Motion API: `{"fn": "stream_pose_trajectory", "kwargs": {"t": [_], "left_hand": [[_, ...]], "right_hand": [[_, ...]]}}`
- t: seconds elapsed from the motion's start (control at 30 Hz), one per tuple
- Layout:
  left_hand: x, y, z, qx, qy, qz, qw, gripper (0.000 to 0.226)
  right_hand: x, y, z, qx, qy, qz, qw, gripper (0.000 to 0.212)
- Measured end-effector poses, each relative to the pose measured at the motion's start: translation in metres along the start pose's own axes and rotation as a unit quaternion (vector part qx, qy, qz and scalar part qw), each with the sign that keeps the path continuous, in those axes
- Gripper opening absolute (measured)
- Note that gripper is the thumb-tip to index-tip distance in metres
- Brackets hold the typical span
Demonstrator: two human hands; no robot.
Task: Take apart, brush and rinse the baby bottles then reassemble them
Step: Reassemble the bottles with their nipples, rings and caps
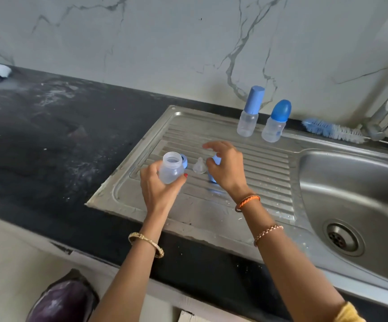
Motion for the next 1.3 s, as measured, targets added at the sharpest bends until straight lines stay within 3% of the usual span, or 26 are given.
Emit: {"fn": "stream_pose_trajectory", "kwargs": {"t": [0.17, 0.3, 0.5, 0.57, 0.67, 0.77, 0.87, 0.93, 1.0, 1.07, 1.1, 1.13, 1.17, 1.2, 1.23, 1.27, 1.3], "left_hand": [[0.010, 0.015, -0.017, 0.023, 0.040, 0.007, 0.999, 0.051], [0.015, 0.013, -0.025, 0.031, 0.060, -0.023, 0.997, 0.061], [0.015, 0.013, -0.028, 0.031, 0.041, -0.041, 0.998, 0.073], [0.011, 0.016, -0.023, 0.026, 0.023, -0.027, 0.999, 0.076], [0.004, 0.021, -0.008, 0.031, -0.007, 0.000, 0.999, 0.086], [-0.008, 0.030, 0.011, 0.033, -0.065, 0.062, 0.995, 0.092], [-0.027, 0.039, 0.041, 0.011, -0.184, 0.146, 0.972, 0.084], [-0.041, 0.032, 0.061, -0.028, -0.254, 0.147, 0.956, 0.065], [-0.053, 0.013, 0.078, -0.078, -0.276, 0.080, 0.955, 0.049], [-0.058, -0.016, 0.084, -0.149, -0.205, -0.022, 0.967, 0.036], [-0.059, -0.032, 0.081, -0.183, -0.138, -0.075, 0.970, 0.029], [-0.062, -0.052, 0.075, -0.217, -0.055, -0.135, 0.965, 0.021], [-0.067, -0.072, 0.064, -0.245, 0.039, -0.191, 0.950, 0.014], [-0.076, -0.090, 0.054, -0.261, 0.127, -0.238, 0.927, 0.010], [-0.084, -0.102, 0.044, -0.260, 0.193, -0.273, 0.906, 0.012], [-0.091, -0.110, 0.037, -0.257, 0.235, -0.305, 0.887, 0.018], [-0.097, -0.118, 0.034, -0.266, 0.262, -0.331, 0.867, 0.027]], "right_hand": [[0.014, -0.040, -0.016, 0.003, -0.005, -0.105, 0.994, 0.044], [0.026, -0.080, -0.016, -0.108, 0.005, -0.223, 0.969, 0.055], [0.035, -0.120, -0.015, -0.231, 0.054, -0.336, 0.911, 0.049], [0.037, -0.129, -0.011, -0.289, 0.075, -0.341, 0.891, 0.036], [0.040, -0.124, -0.014, -0.305, 0.082, -0.304, 0.899, 0.033], [0.043, -0.092, -0.025, -0.226, 0.078, -0.214, 0.947, 0.035], [0.041, -0.031, -0.024, -0.090, 0.039, -0.101, 0.990, 0.034], [0.031, 0.008, -0.013, 0.066, -0.020, -0.107, 0.992, 0.031], [0.015, 0.053, -0.004, 0.257, -0.063, -0.087, 0.961, 0.021], [-0.002, 0.091, 0.022, 0.450, -0.131, -0.008, 0.883, 0.011], [-0.012, 0.098, 0.042, 0.484, -0.181, 0.024, 0.856, 0.010], [-0.025, 0.105, 0.064, 0.421, -0.228, 0.055, 0.876, 0.012], [-0.036, 0.105, 0.081, 0.254, -0.265, 0.033, 0.930, 0.015], [-0.049, 0.109, 0.098, 0.063, -0.287, 0.020, 0.956, 0.020], [-0.058, 0.114, 0.106, -0.072, -0.278, 0.034, 0.957, 0.025], [-0.064, 0.114, 0.111, -0.088, -0.265, 0.044, 0.959, 0.032], [-0.066, 0.112, 0.109, 0.008, -0.250, 0.056, 0.967, 0.037]]}}
Point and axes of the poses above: each hand's wrist, its own x-axis towards the middle knuckle, its own y-axis out of the back of the hand, z = x × y, the point moved 9 cm from there along x, towards the middle knuckle, and after that the axes turned 2 degrees about y, right-handed, at the moved point
